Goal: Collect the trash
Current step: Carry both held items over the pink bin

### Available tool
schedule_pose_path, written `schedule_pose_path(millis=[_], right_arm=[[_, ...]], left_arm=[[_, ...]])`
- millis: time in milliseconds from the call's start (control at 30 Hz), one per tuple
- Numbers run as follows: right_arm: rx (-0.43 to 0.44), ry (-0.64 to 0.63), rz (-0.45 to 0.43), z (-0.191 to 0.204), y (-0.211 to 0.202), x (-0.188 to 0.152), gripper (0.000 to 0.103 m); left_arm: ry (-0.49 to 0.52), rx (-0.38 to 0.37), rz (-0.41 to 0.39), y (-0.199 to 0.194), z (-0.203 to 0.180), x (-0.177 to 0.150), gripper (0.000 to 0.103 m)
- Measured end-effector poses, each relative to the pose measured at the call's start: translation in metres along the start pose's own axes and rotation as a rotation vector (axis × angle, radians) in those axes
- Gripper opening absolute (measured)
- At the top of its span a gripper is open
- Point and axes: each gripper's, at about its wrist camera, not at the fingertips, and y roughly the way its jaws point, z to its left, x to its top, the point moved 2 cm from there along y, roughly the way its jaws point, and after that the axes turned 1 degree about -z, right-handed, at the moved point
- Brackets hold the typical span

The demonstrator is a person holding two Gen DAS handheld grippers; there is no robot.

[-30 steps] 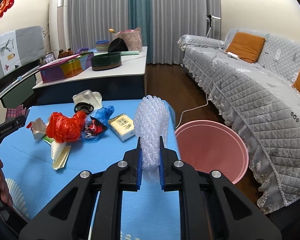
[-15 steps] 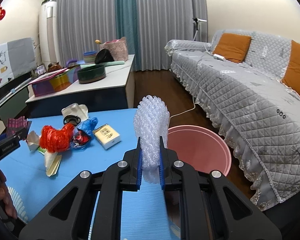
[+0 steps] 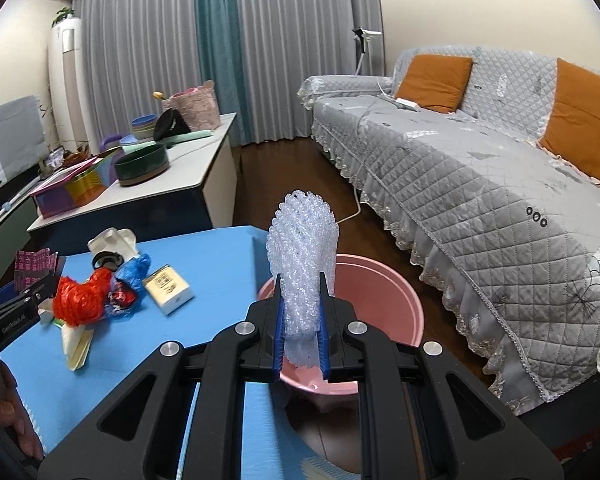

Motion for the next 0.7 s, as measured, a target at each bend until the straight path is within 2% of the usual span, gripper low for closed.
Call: schedule_pose_path(millis=[467, 700], right_arm=[[-0.038, 0.078, 0.045, -0.047, 0.041, 0.013, 0.014], [-0.047, 0.119, 0.079, -0.062, 0.068, 0.017, 0.014]], left_arm=[[0.085, -0.202, -0.009, 0.023, -0.097, 0.033, 0.071], [0.100, -0.278, 0.030, 0.053, -0.135, 0.049, 0.071]])
